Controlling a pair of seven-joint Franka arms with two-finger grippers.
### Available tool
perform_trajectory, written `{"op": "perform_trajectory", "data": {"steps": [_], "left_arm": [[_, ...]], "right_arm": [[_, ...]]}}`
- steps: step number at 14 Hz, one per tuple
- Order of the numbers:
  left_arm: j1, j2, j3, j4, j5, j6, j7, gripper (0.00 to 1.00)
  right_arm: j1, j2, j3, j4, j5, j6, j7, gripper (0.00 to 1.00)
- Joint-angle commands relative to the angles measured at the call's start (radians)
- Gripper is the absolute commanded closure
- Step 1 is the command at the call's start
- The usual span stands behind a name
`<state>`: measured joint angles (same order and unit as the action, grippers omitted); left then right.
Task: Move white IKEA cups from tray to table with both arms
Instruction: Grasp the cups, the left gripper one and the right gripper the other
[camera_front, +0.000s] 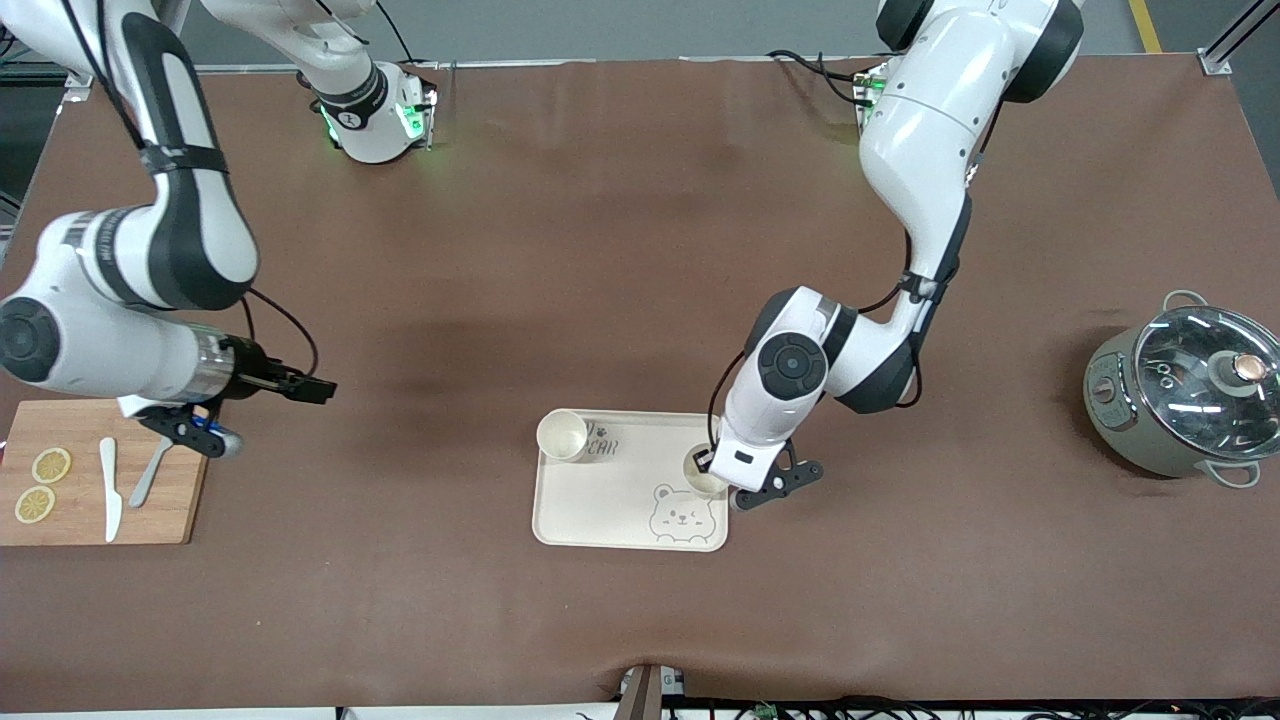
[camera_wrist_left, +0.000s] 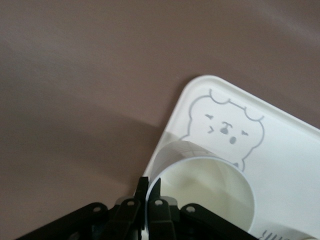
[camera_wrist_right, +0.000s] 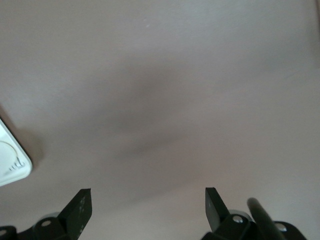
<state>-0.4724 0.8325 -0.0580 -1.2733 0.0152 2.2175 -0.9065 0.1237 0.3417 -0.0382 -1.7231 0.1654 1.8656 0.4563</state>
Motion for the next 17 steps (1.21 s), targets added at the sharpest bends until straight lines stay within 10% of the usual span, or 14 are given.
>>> {"op": "perform_trajectory", "data": {"steps": [1, 11, 17], "left_arm": [[0.063, -0.093, 0.000, -0.046, 0.003, -0.120, 0.093, 1.00], [0.259, -0.348, -0.002, -0.464, 0.064, -0.145, 0.363, 1.00], [0.366, -0.409, -0.008, -0.777, 0.140, 0.180, 0.435, 1.00]], "right_arm": [[0.052, 0.022, -0.006, -0.003, 0.017, 0.033, 0.099, 0.00], [0.278, 0.178, -0.005, 0.075, 0.025, 0.251, 0.508, 0.00], [0.361, 0.293, -0.006, 0.181, 0.149, 0.312, 0.605, 0.00]]}}
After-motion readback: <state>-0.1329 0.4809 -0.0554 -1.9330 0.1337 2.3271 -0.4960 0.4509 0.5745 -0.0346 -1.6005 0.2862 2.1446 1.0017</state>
